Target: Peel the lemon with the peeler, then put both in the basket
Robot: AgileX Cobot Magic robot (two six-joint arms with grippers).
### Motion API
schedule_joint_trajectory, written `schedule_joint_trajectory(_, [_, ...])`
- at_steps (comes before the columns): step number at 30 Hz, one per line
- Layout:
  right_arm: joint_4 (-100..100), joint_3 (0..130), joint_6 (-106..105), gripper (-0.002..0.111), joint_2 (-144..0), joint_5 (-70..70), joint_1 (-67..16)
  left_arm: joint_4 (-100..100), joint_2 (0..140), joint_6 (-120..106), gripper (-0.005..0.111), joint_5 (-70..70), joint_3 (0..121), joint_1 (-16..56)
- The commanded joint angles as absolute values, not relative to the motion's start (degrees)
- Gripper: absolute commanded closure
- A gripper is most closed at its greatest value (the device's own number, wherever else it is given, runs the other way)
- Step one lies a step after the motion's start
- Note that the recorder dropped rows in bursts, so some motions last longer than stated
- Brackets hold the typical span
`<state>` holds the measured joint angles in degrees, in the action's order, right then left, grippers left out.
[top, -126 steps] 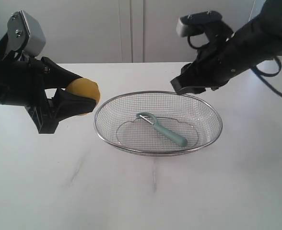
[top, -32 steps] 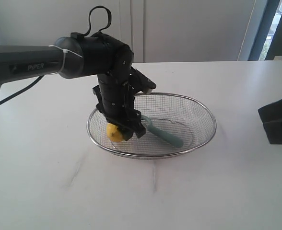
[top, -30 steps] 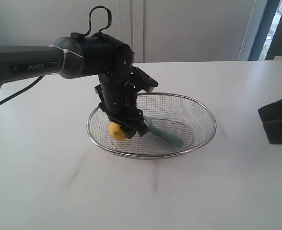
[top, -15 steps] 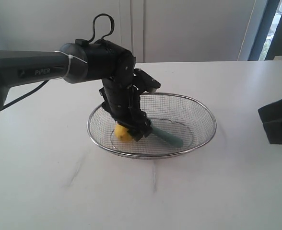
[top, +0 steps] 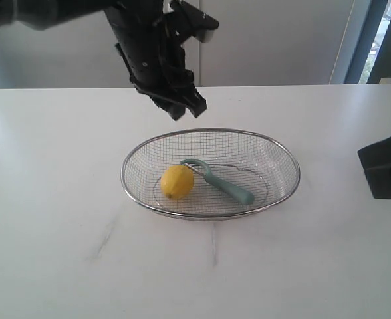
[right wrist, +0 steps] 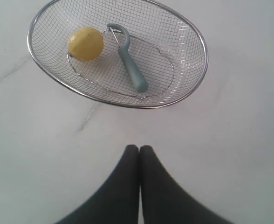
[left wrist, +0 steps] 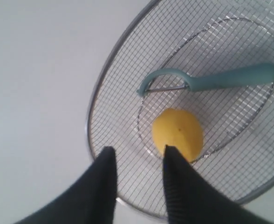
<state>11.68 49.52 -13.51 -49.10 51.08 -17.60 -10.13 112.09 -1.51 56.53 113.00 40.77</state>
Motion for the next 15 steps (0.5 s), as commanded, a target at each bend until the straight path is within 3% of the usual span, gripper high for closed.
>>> schedule_joint_trajectory(1, [11.3,49.1,-13.7,0.108,-48.6,49.7,-17.6,-12.7,107.5,-1.4,0.104,62.5,112.3,40.6])
schedule_joint_trajectory(15, [10.3,47.8,-14.4,0.108,-48.6,45.0,-17.6,-13.9,94.9,0.4,0.107,60.0,97.5,40.6])
